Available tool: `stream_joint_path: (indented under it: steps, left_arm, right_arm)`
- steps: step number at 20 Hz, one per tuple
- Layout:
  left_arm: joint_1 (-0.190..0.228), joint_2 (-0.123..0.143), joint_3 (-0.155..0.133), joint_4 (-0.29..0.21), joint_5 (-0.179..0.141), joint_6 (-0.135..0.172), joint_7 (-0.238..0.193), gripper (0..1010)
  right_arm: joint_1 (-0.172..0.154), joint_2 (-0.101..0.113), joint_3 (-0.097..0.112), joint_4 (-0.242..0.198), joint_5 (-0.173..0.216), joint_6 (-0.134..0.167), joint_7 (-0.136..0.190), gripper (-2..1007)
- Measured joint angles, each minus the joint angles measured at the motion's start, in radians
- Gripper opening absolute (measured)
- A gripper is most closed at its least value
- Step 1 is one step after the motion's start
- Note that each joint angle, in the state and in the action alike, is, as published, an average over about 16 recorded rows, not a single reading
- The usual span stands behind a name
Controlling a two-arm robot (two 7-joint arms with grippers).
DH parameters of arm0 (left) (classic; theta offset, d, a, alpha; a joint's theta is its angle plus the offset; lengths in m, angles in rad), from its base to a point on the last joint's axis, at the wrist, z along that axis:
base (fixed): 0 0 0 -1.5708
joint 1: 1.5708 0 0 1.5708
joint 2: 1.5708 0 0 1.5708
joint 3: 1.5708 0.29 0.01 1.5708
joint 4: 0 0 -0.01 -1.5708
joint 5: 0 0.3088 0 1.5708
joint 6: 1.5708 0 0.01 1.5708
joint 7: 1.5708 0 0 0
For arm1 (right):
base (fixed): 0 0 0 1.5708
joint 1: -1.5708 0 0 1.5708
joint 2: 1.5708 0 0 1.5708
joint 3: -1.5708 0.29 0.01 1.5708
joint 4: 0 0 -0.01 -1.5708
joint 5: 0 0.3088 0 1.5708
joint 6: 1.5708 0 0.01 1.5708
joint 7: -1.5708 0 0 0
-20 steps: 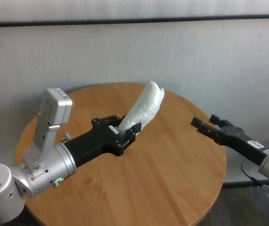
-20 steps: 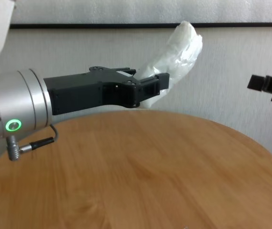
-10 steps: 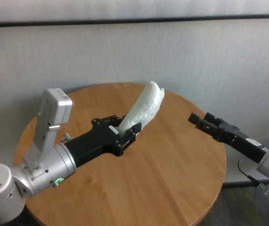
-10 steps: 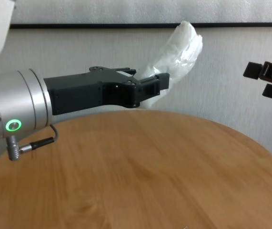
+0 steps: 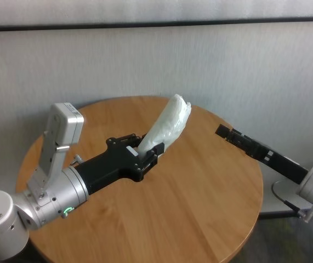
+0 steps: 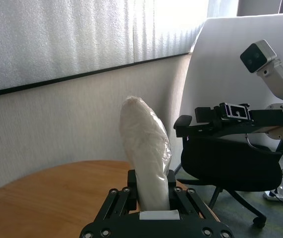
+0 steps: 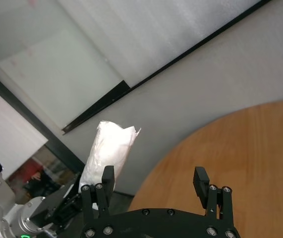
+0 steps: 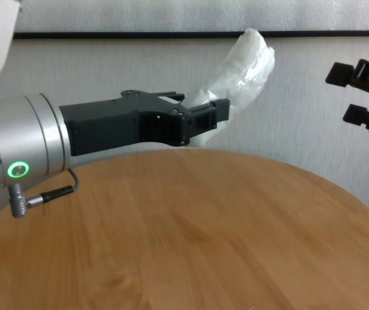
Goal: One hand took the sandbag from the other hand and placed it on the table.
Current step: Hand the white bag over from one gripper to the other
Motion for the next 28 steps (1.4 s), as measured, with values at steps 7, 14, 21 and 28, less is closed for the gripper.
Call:
stream_joint_path:
  steps: [7,14,21,28]
  left_arm:
    - [0.0,0.0,0.0,0.0,0.0,0.0,0.0,345]
    - [0.0,0.0,0.0,0.0,0.0,0.0,0.0,345]
    - [0.0,0.0,0.0,0.0,0.0,0.0,0.0,345]
    - [0.0,0.0,0.0,0.0,0.0,0.0,0.0,345]
  right_arm:
    - [0.026,-0.013,-0.013,0.005,0.093,0.075,-0.009,1001]
    - [0.055,-0.028,-0.034,0.005,0.155,0.119,-0.024,1001]
    - [0.091,-0.044,-0.06,0.011,0.185,0.13,-0.042,1001]
    - [0.132,-0.064,-0.088,0.03,0.208,0.135,-0.061,1001]
